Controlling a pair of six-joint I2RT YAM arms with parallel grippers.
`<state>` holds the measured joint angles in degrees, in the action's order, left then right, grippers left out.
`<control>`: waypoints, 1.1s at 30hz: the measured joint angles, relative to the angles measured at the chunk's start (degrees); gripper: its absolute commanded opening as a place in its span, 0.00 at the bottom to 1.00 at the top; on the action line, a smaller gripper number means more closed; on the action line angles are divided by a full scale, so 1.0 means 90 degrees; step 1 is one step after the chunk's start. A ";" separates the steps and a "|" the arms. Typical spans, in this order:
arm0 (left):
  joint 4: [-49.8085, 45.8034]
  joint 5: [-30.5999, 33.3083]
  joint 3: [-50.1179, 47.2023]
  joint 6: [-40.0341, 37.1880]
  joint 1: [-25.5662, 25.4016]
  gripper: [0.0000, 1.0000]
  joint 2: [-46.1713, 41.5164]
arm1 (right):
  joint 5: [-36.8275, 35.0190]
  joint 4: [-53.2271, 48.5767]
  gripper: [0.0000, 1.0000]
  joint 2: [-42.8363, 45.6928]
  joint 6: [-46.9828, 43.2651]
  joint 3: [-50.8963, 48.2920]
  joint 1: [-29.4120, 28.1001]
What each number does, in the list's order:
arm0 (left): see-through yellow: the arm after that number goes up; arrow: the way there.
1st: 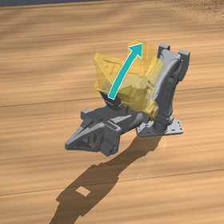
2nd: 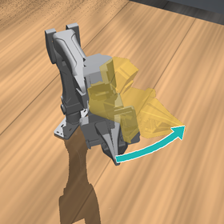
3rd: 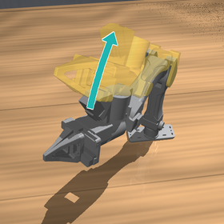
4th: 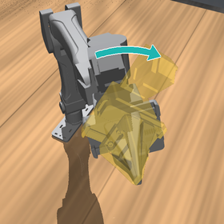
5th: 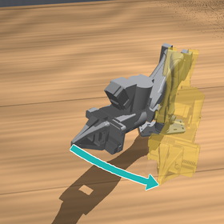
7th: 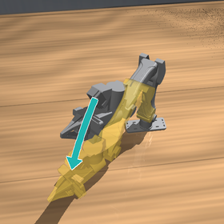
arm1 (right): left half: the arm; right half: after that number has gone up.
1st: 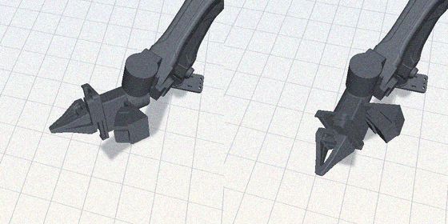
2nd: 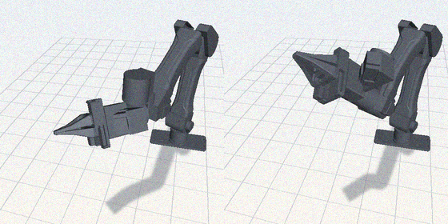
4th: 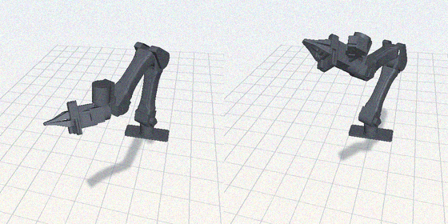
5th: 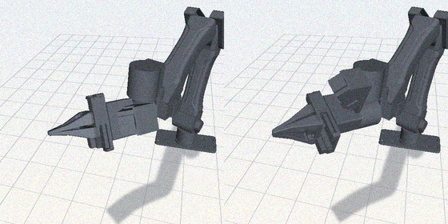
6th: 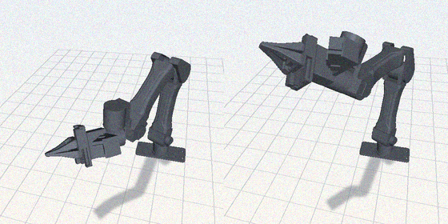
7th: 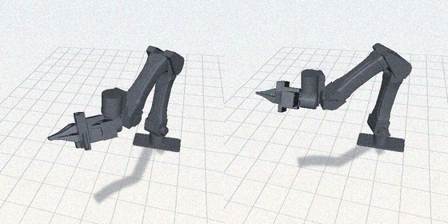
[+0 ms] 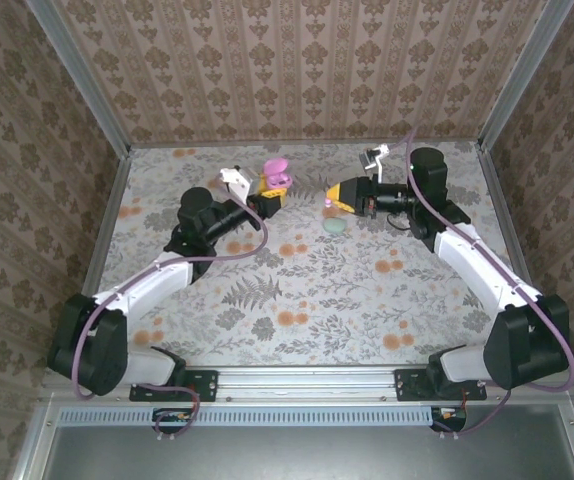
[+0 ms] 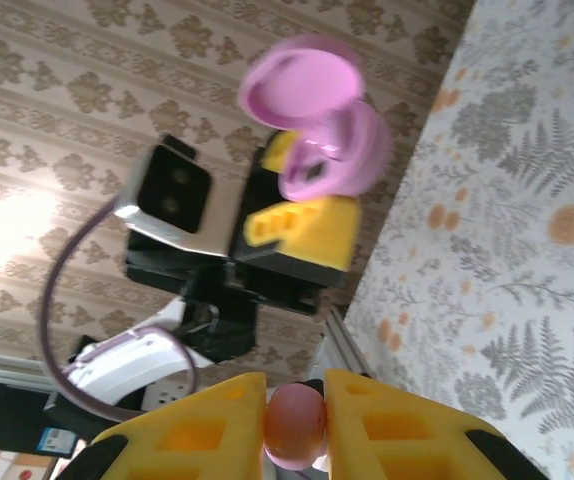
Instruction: Insert wireless bluetooth earbuds into charging case
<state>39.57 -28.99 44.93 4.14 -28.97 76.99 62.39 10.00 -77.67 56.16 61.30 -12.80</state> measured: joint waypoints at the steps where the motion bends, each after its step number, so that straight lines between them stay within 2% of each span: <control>1: 0.0022 -0.0056 0.0015 0.0022 -0.0024 0.27 0.0063 | 0.0027 0.0066 0.23 0.0000 0.0124 0.0061 0.0000; 5: 0.0243 -0.0274 0.0032 0.0102 -0.0036 0.27 0.0228 | 0.0034 0.0070 0.23 0.0007 0.0282 0.0401 -0.0049; 9: 0.0515 -0.0444 0.0053 0.0243 -0.0058 0.27 0.0391 | -0.0165 -0.0406 0.23 0.0012 -0.0075 0.0838 -0.0267; 21: 0.0945 -0.1052 0.0355 0.0408 -0.0238 0.27 0.0746 | -0.1180 -0.1333 0.23 -0.0063 -0.0971 0.1469 -0.1049; 33: 0.1086 -0.1239 0.0376 0.0430 -0.0284 0.27 0.0750 | -0.2288 -0.1819 0.22 -0.0396 -0.1416 0.1855 -0.1358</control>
<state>49.34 -40.14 48.31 8.01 -31.53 83.74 41.80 -6.37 -81.23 43.42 78.00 -25.02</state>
